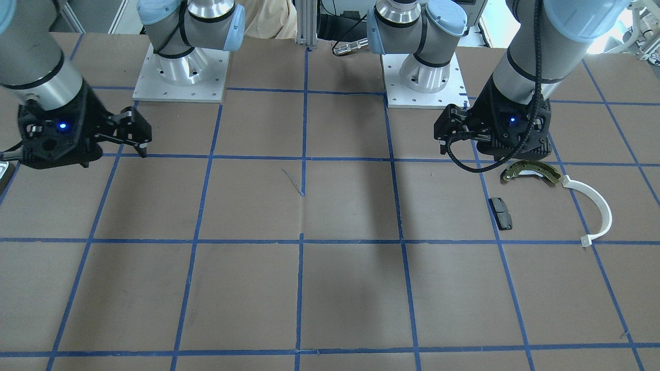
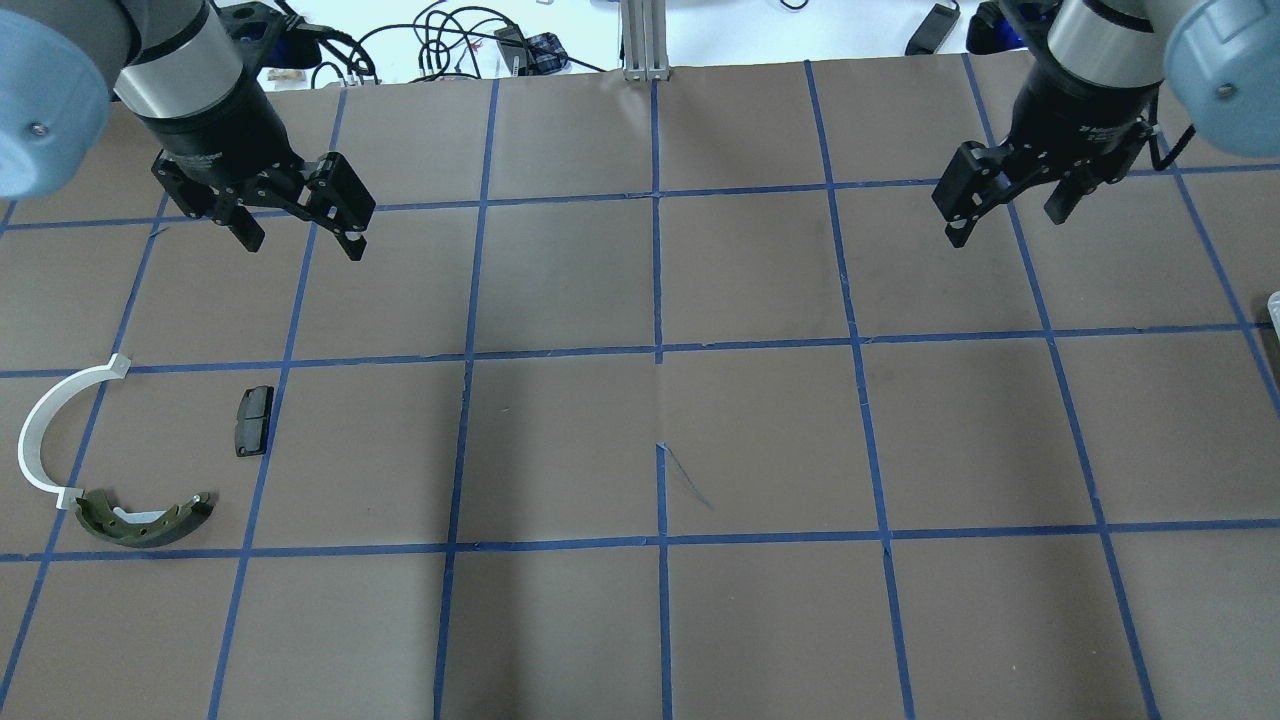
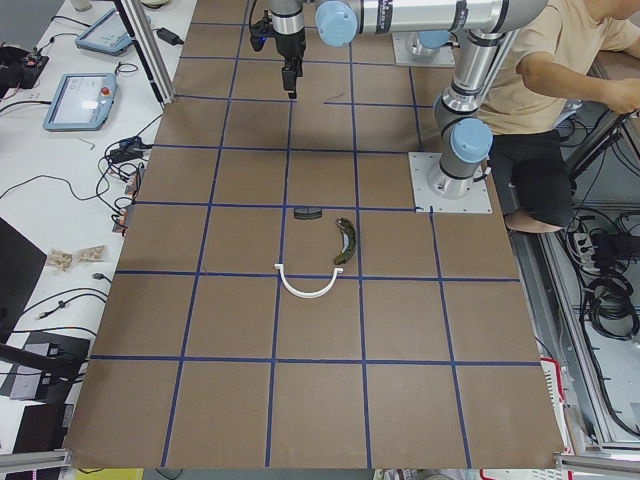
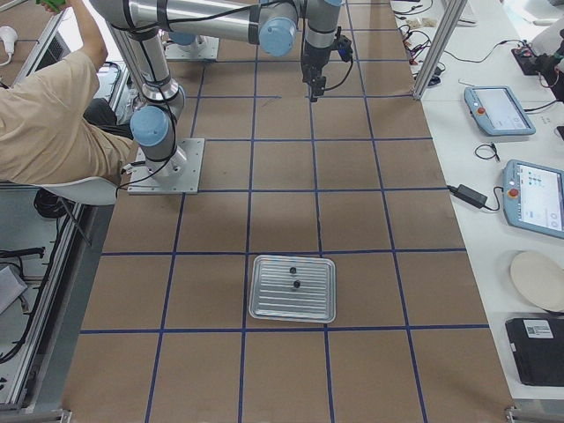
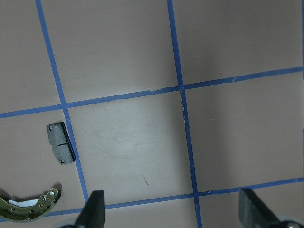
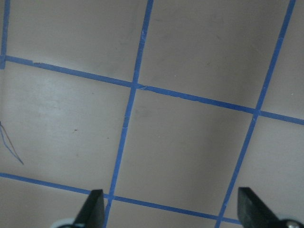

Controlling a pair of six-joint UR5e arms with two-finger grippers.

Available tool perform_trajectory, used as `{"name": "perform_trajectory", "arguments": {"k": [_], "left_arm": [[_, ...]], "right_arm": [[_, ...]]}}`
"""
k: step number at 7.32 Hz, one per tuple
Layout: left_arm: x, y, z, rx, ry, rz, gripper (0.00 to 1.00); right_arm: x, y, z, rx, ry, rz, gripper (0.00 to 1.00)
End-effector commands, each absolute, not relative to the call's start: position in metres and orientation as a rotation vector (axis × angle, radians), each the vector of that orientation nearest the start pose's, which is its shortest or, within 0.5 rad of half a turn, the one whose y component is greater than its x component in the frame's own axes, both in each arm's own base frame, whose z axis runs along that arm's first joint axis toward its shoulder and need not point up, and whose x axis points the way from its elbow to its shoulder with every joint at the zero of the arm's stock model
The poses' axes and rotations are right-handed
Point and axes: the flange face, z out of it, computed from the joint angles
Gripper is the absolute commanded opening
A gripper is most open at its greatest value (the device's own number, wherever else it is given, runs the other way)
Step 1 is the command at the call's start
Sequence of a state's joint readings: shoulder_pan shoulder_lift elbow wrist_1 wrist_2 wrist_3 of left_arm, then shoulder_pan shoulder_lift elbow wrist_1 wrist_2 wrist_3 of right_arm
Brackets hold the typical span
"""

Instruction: Place bearing gear from tray to pile

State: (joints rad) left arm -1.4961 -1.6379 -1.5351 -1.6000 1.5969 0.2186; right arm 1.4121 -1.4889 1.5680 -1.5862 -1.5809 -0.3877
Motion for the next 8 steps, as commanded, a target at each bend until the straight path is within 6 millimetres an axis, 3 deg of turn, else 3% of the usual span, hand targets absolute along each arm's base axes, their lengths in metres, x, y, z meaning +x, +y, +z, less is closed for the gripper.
{"name": "perform_trajectory", "arguments": {"k": [1, 3, 4, 5, 6, 7, 8], "left_arm": [[-0.092, -0.522, 0.472, 0.228, 3.114, 0.082, 1.0], [-0.092, -0.523, 0.47, 0.228, 3.113, 0.077, 1.0], [-0.092, -0.524, 0.468, 0.231, 3.114, 0.084, 1.0], [-0.092, -0.523, 0.474, 0.228, 3.112, 0.065, 1.0], [-0.09, -0.524, 0.47, 0.226, 3.114, 0.079, 1.0], [-0.09, -0.526, 0.464, 0.221, 3.115, 0.096, 1.0], [-0.09, -0.524, 0.47, 0.228, 3.113, 0.075, 1.0]], "right_arm": [[-0.041, -0.542, 0.448, -0.451, 3.092, 0.09, 1.0], [-0.163, -0.535, 0.423, -0.305, 3.088, 0.079, 1.0], [-0.217, -0.533, 0.413, -0.37, 3.12, 0.034, 1.0], [-0.278, -0.516, 0.392, -0.314, 3.107, 0.056, 1.0], [-0.333, -0.508, 0.362, -0.313, 3.122, 0.056, 1.0], [-0.375, -0.508, 0.325, -0.354, 3.156, 0.062, 1.0], [-0.409, -0.496, 0.294, -0.315, 3.14, 0.091, 1.0]]}}
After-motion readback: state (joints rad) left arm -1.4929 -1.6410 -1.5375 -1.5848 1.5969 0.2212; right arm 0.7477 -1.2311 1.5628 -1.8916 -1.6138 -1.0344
